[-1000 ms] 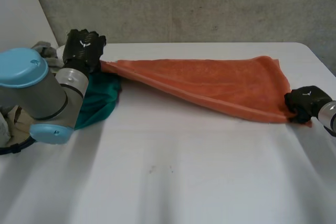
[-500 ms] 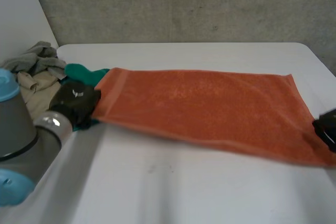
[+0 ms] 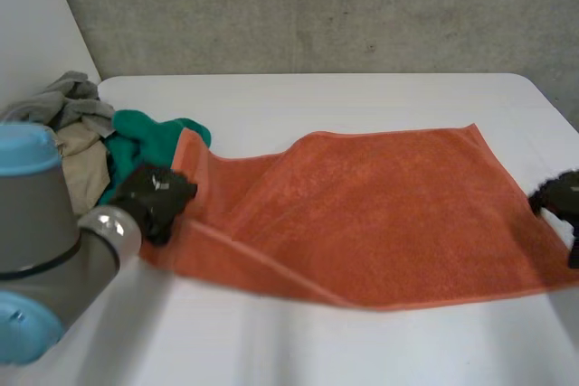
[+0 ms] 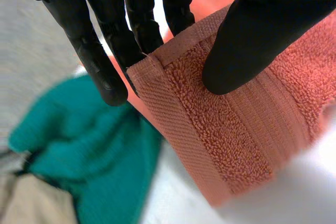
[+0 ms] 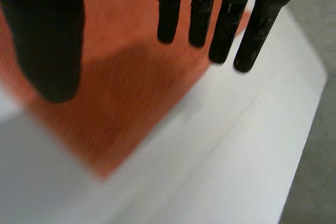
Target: Fold the laundry.
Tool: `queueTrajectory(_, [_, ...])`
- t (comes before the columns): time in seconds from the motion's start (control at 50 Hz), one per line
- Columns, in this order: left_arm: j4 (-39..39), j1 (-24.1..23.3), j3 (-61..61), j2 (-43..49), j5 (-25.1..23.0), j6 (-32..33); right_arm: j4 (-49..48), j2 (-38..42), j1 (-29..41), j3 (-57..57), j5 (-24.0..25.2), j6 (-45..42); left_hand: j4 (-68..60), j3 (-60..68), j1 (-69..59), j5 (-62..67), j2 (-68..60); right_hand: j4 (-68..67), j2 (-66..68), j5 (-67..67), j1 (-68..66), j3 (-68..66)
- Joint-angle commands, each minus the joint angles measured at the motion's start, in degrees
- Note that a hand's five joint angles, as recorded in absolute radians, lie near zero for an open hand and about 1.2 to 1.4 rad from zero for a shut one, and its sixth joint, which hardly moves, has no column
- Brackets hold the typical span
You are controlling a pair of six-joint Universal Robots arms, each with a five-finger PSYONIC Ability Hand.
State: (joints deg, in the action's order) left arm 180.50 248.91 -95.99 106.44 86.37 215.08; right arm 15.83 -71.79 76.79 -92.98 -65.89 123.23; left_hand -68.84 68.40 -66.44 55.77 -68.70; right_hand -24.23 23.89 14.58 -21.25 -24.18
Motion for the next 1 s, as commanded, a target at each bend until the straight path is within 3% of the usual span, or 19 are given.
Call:
queueTrajectory(0.02, [0.03, -0.7, 10.98, 0.78, 0.47, -10.19, -3.27, -2.82, 1.26, -2.12, 5.68, 13.34, -11.16, 11.6, -13.56, 14.23, -11.3, 3.72, -3.38, -4.07, 0.73, 3.67])
queueTrajectory(0.1, [0.03, -0.88, 18.27, 4.82, 0.64, -14.59, -3.27, -3.79, 2.14, -4.75, 8.23, 21.34, -11.16, 11.6, -13.56, 14.23, -11.3, 3.55, -3.21, -3.9, 0.56, 3.5])
queueTrajectory(0.2, [0.03, -1.76, 23.21, 8.95, 1.17, -14.86, -3.53, -4.67, 5.12, -8.79, 8.76, 29.34, -11.16, 11.6, -13.56, 14.23, -11.3, 3.05, -2.71, -3.4, 0.06, 3.0])
queueTrajectory(0.38, [0.12, -1.76, 25.41, 13.09, 4.24, -14.78, -11.34, -3.62, 8.82, -14.33, 7.8, 30.23, -11.16, 11.6, -13.56, 14.23, -11.3, 1.7, -1.36, -2.06, -1.28, 1.65])
queueTrajectory(0.46, [0.38, -1.23, 25.15, 13.35, 4.33, -14.78, -16.97, -0.46, 9.08, -14.43, 5.95, 29.97, -11.16, 11.6, -13.56, 14.23, -11.3, -2.49, 2.83, 2.14, -5.48, -2.54])
queueTrajectory(0.56, [0.38, -0.88, 24.53, 13.27, 4.42, -14.86, -19.44, 2.45, 8.47, -12.93, 2.53, 26.72, -11.16, 11.6, -13.56, 14.23, -11.3, -17.11, 17.45, 16.76, -20.1, -17.16])
queueTrajectory(0.78, [0.38, -0.09, 20.67, 12.39, 4.51, -14.6, -18.56, 2.09, -0.4, -10.21, 1.91, 15.47, -11.16, 11.6, -13.56, 14.23, -11.3, -26.89, 27.22, 26.53, -29.87, -26.93])
queueTrajectory(0.92, [0.38, 0.97, 18.12, 11.16, 4.51, -14.69, -18.47, 4.9, -1.29, -8.8, 1.64, 12.04, -11.16, 11.6, -13.56, 14.23, -11.3, -40.34, 40.68, 39.98, -43.32, -40.38])
queueTrajectory(1.0, [0.38, 1.06, 16.8, 10.28, 4.6, -14.69, -17.16, 5.26, -1.38, -8.54, 1.55, 11.86, -11.16, 11.6, -13.56, 14.23, -11.3, -40.02, 40.36, 39.67, -43.01, -40.07])
